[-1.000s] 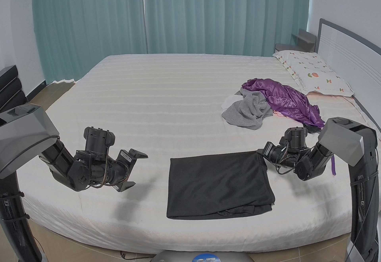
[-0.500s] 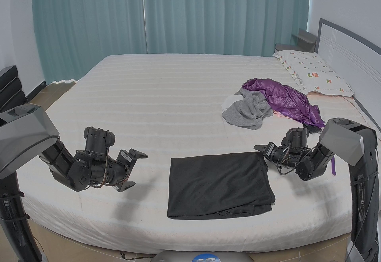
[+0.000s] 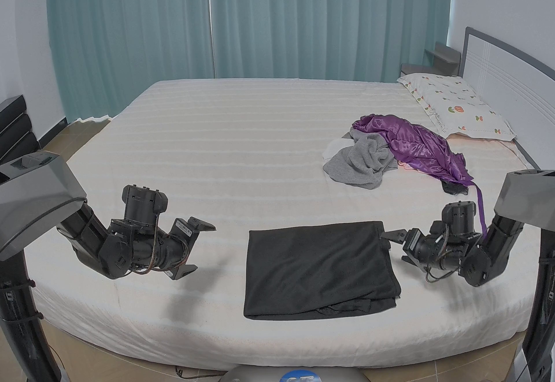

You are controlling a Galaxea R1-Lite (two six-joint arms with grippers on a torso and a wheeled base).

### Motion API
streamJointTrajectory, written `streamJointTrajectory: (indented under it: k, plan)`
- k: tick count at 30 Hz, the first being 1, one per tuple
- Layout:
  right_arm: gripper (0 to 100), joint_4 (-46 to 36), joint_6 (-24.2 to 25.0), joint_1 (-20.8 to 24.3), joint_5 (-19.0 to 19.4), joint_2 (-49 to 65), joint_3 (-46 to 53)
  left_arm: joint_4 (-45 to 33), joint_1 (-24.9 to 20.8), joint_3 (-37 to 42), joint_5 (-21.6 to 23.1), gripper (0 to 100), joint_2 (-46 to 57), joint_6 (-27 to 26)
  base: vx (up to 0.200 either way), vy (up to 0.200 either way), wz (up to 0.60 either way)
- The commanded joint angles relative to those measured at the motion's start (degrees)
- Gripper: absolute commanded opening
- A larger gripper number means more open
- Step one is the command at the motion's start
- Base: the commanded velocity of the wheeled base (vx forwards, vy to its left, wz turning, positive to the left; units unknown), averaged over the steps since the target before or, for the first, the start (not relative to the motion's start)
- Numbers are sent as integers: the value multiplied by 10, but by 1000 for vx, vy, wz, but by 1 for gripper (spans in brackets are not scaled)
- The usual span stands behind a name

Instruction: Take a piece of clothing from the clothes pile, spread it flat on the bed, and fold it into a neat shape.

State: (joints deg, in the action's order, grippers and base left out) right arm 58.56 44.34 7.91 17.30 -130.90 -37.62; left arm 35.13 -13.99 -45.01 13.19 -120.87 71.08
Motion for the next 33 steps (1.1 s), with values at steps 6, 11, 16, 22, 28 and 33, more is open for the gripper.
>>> streamJointTrajectory:
  k: [6,11,16,22,28,33]
  plan:
    - [100,162,7,19,53,84,238,0,-1,0,0,100,-1,1,0,0,0]
    - [100,171,7,29,53,61,233,0,-1,0,0,100,-1,0,0,0,0]
    - [100,189,7,42,53,42,235,0,-1,0,0,100,-1,-1,0,0,0]
    - [100,202,5,45,50,20,233,0,-1,0,0,100,-1,-1,0,0,0]
    - [100,204,-4,44,49,14,235,0,-1,0,0,100,-1,-1,0,0,0]
    - [100,205,-4,43,49,14,231,0,-1,0,0,100,-1,-1,0,0,0]
